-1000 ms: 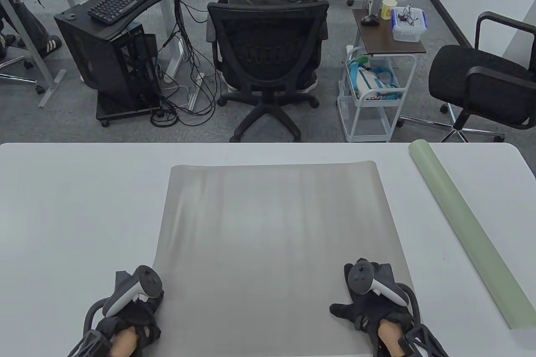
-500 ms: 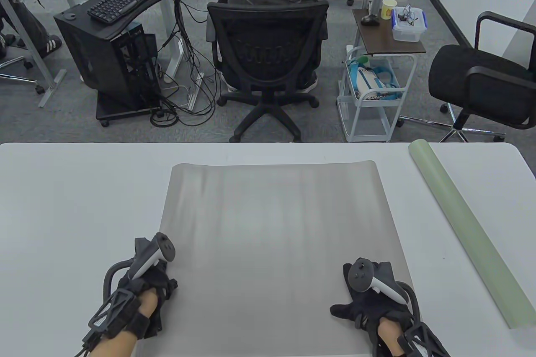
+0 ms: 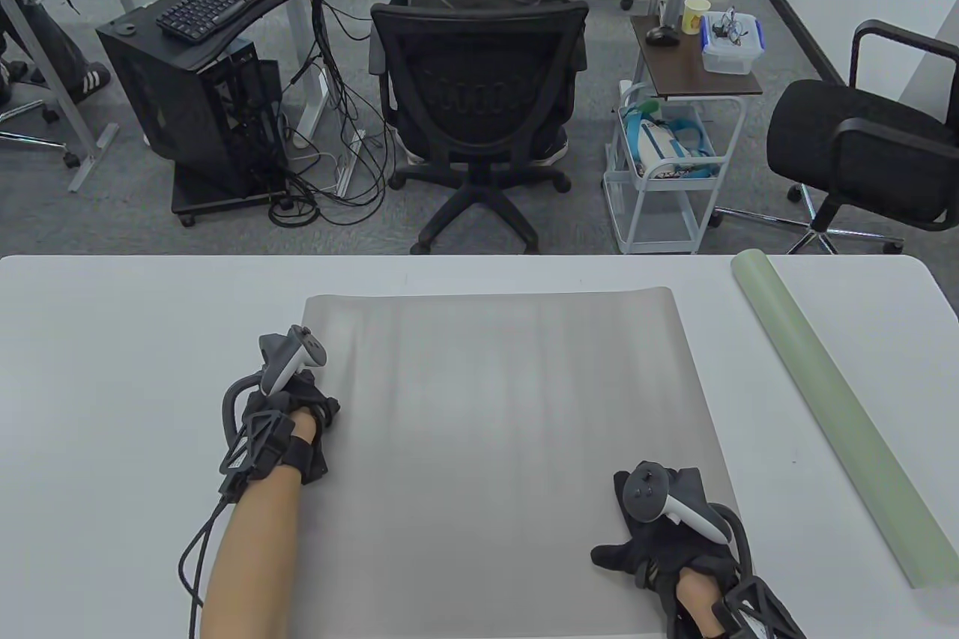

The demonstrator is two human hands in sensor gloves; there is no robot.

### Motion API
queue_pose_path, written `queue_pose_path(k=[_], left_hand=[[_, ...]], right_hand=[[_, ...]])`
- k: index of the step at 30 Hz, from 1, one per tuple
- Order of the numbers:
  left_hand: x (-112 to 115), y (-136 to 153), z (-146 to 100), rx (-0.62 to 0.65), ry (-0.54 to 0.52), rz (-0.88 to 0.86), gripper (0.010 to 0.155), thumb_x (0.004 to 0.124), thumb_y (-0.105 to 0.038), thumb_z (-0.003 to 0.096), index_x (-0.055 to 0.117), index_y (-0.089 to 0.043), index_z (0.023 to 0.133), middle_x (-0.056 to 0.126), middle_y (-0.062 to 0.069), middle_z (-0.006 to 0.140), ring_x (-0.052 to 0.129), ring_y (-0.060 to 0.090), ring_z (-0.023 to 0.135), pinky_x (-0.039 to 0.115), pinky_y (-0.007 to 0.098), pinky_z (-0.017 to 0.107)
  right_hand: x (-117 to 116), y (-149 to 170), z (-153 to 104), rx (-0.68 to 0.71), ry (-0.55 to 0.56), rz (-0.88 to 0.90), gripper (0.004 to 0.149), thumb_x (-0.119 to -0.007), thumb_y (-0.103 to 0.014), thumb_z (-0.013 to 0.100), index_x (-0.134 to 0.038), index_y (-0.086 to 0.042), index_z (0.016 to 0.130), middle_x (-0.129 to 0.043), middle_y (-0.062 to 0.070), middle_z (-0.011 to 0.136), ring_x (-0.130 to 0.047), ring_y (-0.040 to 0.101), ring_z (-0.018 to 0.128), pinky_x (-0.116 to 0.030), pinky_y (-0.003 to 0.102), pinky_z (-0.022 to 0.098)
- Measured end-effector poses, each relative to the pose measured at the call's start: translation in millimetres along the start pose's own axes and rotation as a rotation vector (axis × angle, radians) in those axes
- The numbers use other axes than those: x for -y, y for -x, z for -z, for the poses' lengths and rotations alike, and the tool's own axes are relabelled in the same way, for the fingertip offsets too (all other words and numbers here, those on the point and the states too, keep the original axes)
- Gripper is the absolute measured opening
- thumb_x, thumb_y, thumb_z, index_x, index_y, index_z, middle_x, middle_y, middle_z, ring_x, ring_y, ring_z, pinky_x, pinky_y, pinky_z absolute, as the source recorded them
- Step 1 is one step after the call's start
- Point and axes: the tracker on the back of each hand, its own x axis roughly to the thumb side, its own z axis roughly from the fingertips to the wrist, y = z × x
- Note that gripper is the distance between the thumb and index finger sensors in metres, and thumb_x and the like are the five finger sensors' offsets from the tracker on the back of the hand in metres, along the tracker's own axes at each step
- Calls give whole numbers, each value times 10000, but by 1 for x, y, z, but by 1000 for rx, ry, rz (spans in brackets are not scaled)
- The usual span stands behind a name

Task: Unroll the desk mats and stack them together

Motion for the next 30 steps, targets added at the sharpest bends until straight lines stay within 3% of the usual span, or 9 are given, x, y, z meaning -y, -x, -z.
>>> queue_pose_path(k=[3, 6, 8, 11, 14, 19, 23, 26, 30], left_hand=[[1, -5, -2, 5, -83, 22, 669, 734, -594, 355, 512, -425, 963, 479, 111, 1057, 744, 366, 810, 688, 497, 624], [-4, -14, -19, -11, -117, 150, 682, 720, -591, 370, 522, -360, 980, 340, 137, 1108, 606, 411, 960, 640, 519, 665], [-6, -21, -45, 115, -185, 71, 770, 722, -585, 379, 348, -350, 1010, 227, 152, 1122, 529, 448, 998, 604, 553, 680], [-10, -24, -100, 330, -241, -77, 833, 716, -584, 388, 236, -316, 1014, 215, 161, 1124, 497, 476, 1009, 562, 597, 689], [-1, -17, -158, 519, -295, -277, 835, 719, -576, 396, 234, -306, 1020, 213, 171, 1128, 476, 498, 1014, 537, 634, 688], [36, -3, -208, 663, -321, -430, 820, 721, -559, 411, 249, -295, 1027, 231, 181, 1130, 468, 509, 1013, 528, 643, 686], [65, -1, -213, 692, -293, -401, 803, 721, -547, 418, 269, -290, 1030, 233, 189, 1128, 481, 509, 1006, 538, 635, 683], [69, -3, -212, 699, -283, -388, 793, 714, -549, 422, 274, -292, 1030, 232, 188, 1126, 487, 499, 1005, 548, 622, 685], [73, -8, -214, 703, -321, -335, 778, 711, -545, 425, 290, -294, 1030, 237, 184, 1126, 499, 490, 1003, 556, 611, 685]], right_hand=[[-1, 1, 1, 9, -6, 10, 1016, -646, -731, 337, 26, -333, 986, 156, 17, 1036, 132, 341, 952, -55, 557, 683], [-2, 2, 1, 17, -21, 31, 1015, -642, -729, 344, 50, -335, 974, 189, 15, 1019, 168, 335, 932, -22, 554, 666], [-2, 2, 1, 17, -27, 24, 1016, -635, -729, 345, 57, -330, 971, 194, 19, 1017, 172, 339, 930, -20, 558, 665], [3, 5, 0, 38, -63, 76, 981, -568, -743, 352, 57, -322, 980, 203, 17, 1015, 189, 336, 922, -4, 560, 659], [25, 14, -4, 23, 108, 194, 971, -553, -739, 349, 4, -299, 1011, 102, 88, 1083, 111, 396, 959, -34, 573, 675], [68, 54, -13, -113, 309, 176, 963, -568, -724, 361, 6, -301, 1008, 141, 72, 1067, 171, 389, 932, 15, 578, 651], [95, 97, -19, -275, 409, 194, 937, -596, -686, 395, -10, -293, 1011, 125, 75, 1073, 156, 398, 940, 5, 584, 656], [108, 129, -20, -403, 456, 168, 907, -630, -628, 439, -13, -285, 1008, 103, 84, 1082, 134, 411, 949, -12, 594, 662], [116, 168, -16, -538, 423, 121, 881, -650, -569, 462, -13, -288, 1001, 73, 84, 1094, 94, 414, 970, -46, 596, 684]])
